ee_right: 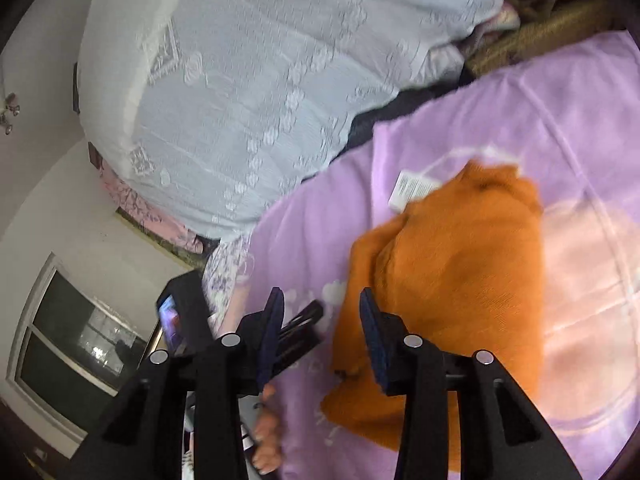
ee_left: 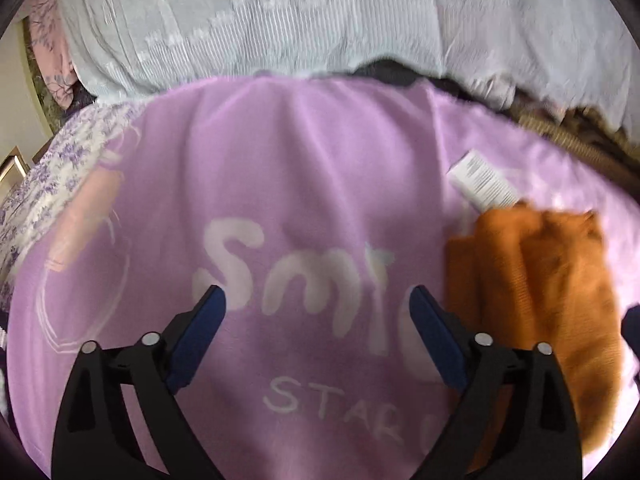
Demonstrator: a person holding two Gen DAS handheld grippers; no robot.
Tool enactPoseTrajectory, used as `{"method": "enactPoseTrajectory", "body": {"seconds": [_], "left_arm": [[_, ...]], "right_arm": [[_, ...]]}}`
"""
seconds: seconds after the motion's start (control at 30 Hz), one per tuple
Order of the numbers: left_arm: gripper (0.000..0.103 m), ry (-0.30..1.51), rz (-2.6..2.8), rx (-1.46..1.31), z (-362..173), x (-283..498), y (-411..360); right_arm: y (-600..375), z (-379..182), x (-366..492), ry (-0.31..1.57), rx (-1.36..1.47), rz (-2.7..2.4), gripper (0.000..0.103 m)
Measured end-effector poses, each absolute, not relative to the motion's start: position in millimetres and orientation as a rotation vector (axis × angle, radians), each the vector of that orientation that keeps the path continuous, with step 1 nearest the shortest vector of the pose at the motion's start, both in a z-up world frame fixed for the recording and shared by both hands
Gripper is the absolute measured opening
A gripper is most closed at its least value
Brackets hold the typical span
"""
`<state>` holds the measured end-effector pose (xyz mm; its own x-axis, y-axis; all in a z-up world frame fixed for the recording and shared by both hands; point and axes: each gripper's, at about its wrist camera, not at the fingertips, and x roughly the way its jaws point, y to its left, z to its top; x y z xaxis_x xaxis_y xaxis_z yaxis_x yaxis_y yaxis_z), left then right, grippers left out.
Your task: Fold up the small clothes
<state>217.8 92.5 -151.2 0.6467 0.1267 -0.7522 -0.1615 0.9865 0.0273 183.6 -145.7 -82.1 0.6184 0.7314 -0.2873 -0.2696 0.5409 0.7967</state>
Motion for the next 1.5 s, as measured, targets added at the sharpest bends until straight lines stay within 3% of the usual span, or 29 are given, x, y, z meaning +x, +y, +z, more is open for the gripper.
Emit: {"method": "enactPoseTrajectory", "body": {"seconds": [0.17,0.3,0.33,0.37,0.5,0.6,0.63,0.73,0.77,0.9,0.97,1.03,1.2,1.33,1.5], "left_arm": [[0.098,0.776,0.061,0.051,-125.8,198.9,54.1],[0.099,0.808,0.097,0.267,-160.0,205.9,14.8],[0.099,0.818,0.106,0.282,-170.1,208.0,13.1],[0.099,0.816,0.108,0.253,-175.7,210.7,15.8],[0.099,0.86,0.068,0.136,-176.7,215.5,31.5],[0.099,0.865,0.048,0.091,-169.6,211.4,38.8],[0.099,0.859,0.039,0.074,-165.2,207.9,40.1],[0.099,0.826,-0.026,-0.018,-142.9,196.9,50.4],[0.099,0.821,-0.061,-0.049,-137.3,194.2,52.8],[0.099,0.926,-0.103,-0.005,-158.1,199.4,39.2],[0.099,0.986,-0.109,-0.001,-185.3,206.8,34.7],[0.099,0.996,-0.128,-0.087,-189.2,208.5,43.8],[0.099,1.007,-0.146,-0.148,-179.4,209.2,53.2],[0.099,0.917,-0.172,-0.16,-154.6,197.5,53.2],[0.099,1.013,-0.179,-0.046,-189.8,206.7,28.7]], "right_arm": [[-174.9,-92.1,201.9,0.669,0.857,0.597,0.04],[-167.4,-124.4,234.1,0.787,0.886,0.596,0.037],[-166.9,-137.0,241.8,0.827,0.882,0.58,0.027],[-167.2,-148.9,248.9,0.846,0.862,0.561,0.0],[-186.1,-172.4,254.6,0.859,0.992,0.625,0.0],[-187.8,-161.1,235.4,0.811,0.922,0.596,0.003],[-186.5,-152.3,226.4,0.749,0.882,0.625,0.007],[-188.3,-128.1,194.2,0.659,0.776,0.628,0.037],[-187.8,-122.7,184.1,0.639,0.752,0.639,0.038],[-173.1,-136.8,160.1,0.701,0.631,0.644,0.036],[-167.7,-152.7,155.7,0.697,0.599,0.644,0.019],[-169.6,-156.7,155.3,0.704,0.607,0.631,0.015],[-173.2,-156.8,161.6,0.718,0.659,0.645,0.012],[-185.5,-130.0,169.9,0.635,0.646,0.63,0.02],[-199.4,-152.7,234.8,0.731,0.777,0.536,0.021]]}}
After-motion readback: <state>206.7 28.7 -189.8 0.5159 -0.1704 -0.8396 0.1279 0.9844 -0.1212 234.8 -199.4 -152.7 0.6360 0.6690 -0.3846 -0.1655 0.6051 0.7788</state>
